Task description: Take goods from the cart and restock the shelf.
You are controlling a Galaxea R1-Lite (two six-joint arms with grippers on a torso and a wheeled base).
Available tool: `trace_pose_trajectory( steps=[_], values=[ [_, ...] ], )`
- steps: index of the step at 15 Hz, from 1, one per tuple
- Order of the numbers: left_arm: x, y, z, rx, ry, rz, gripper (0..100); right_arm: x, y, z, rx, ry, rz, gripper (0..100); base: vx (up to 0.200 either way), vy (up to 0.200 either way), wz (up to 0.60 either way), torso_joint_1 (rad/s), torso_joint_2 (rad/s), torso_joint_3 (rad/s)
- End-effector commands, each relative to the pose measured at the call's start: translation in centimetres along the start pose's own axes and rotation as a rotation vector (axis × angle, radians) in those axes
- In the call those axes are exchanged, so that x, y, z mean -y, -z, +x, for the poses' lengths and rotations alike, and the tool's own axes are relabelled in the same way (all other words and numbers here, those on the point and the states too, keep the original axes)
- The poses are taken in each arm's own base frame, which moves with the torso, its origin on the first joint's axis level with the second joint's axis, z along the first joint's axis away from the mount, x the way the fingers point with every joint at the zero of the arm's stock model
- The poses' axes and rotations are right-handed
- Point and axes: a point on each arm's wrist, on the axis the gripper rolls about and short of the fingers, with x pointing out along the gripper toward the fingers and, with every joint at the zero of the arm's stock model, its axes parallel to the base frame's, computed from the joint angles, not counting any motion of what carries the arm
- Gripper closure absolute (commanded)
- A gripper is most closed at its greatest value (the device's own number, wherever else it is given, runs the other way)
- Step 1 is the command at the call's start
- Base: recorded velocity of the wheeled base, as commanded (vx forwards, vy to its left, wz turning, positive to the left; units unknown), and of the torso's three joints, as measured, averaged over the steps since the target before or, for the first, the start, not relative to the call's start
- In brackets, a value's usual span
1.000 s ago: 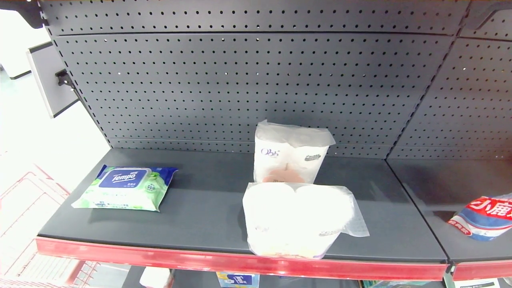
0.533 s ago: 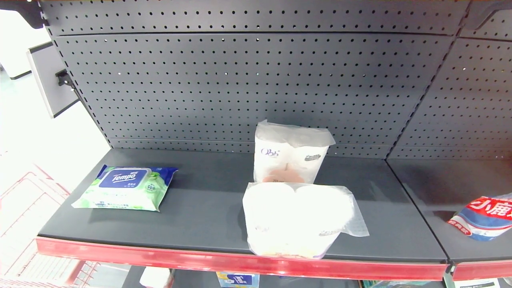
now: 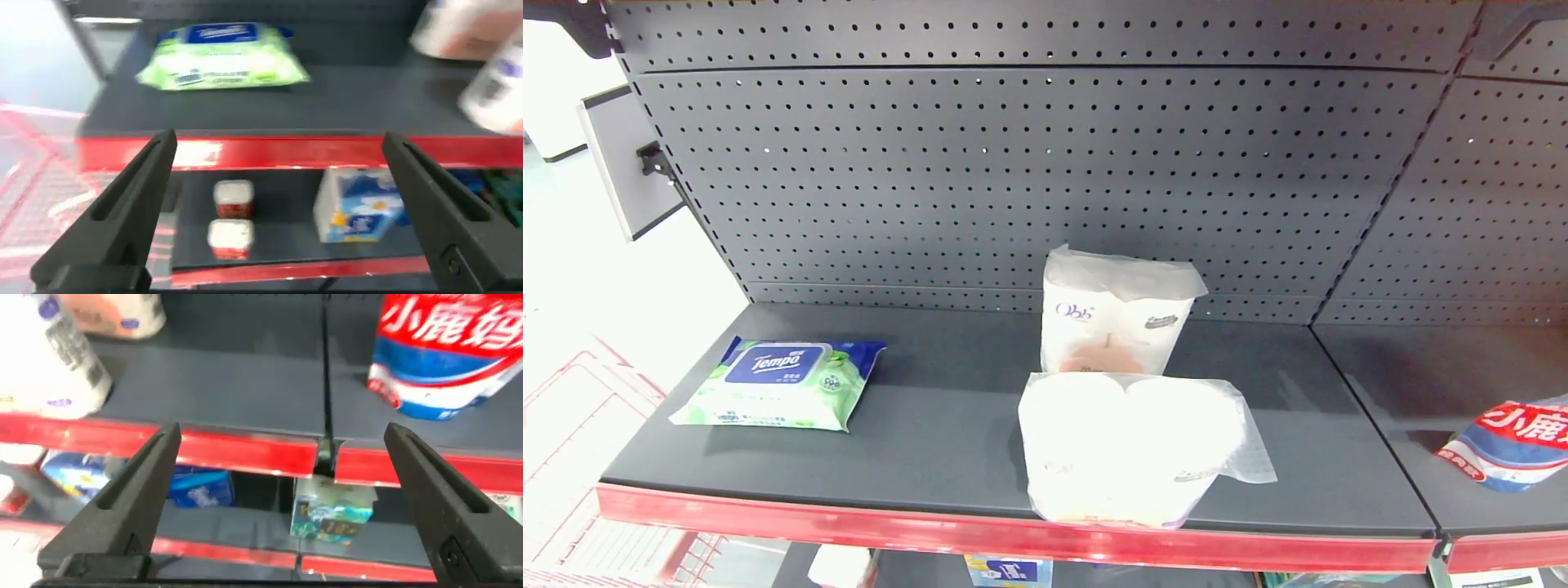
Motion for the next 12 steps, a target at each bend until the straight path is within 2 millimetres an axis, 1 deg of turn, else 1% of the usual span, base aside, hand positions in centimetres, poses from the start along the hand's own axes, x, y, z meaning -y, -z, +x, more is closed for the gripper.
trace_pose_trajectory(
  steps=[1, 2, 3, 6, 9, 10, 11, 12],
  values=[
    [-0.38, 0.53, 0.0, -0.053, -0.167, -0.003, 0, -0.04, 0.15, -0.4, 0.055, 0.037, -0.004, 0, 0.0, 0.0, 0.0, 0.0, 0.0, 0.0],
    [-0.39, 0.56, -0.01, -0.056, -0.174, -0.004, 0, -0.03, 0.15, -0.4, 0.055, 0.038, -0.004, 0, 0.0, 0.0, 0.0, 0.0, 0.0, 0.0],
    [-0.36, 0.5, -0.01, -0.052, -0.161, -0.011, 0, 0.06, 0.11, -0.42, 0.056, 0.08, 0.0, 0, 0.0, 0.0, 0.0, 0.0, 0.0, 0.0],
    [-0.44, 0.54, -0.16, -0.035, -0.003, -0.005, 0, 0.06, 0.12, -0.42, 0.055, 0.08, -0.001, 0, 0.0, 0.0, 0.0, 0.0, 0.0, 0.0],
    [-0.4, 0.61, -0.34, -0.012, -0.019, -0.001, 0, 0.06, 0.11, -0.42, 0.056, 0.078, -0.002, 0, 0.0, 0.0, 0.0, 0.0, 0.0, 0.0],
    [-0.35, 0.71, -0.69, 0.034, -0.037, 0.0, 0, 0.06, 0.12, -0.42, 0.055, 0.08, -0.001, 0, 0.0, 0.0, 0.0, 0.0, 0.0, 0.0],
    [-0.35, 0.71, -0.69, 0.034, -0.039, 0.0, 0, 0.06, 0.12, -0.42, 0.055, 0.078, -0.001, 0, 0.0, 0.0, 0.0, 0.0, 0.0, 0.0],
    [-0.43, 0.76, -0.68, 0.033, -0.076, -0.002, 0, 0.06, 0.12, -0.42, 0.055, 0.08, 0.0, 0, 0.0, 0.0, 0.0, 0.0, 0.0, 0.0]
  ],
)
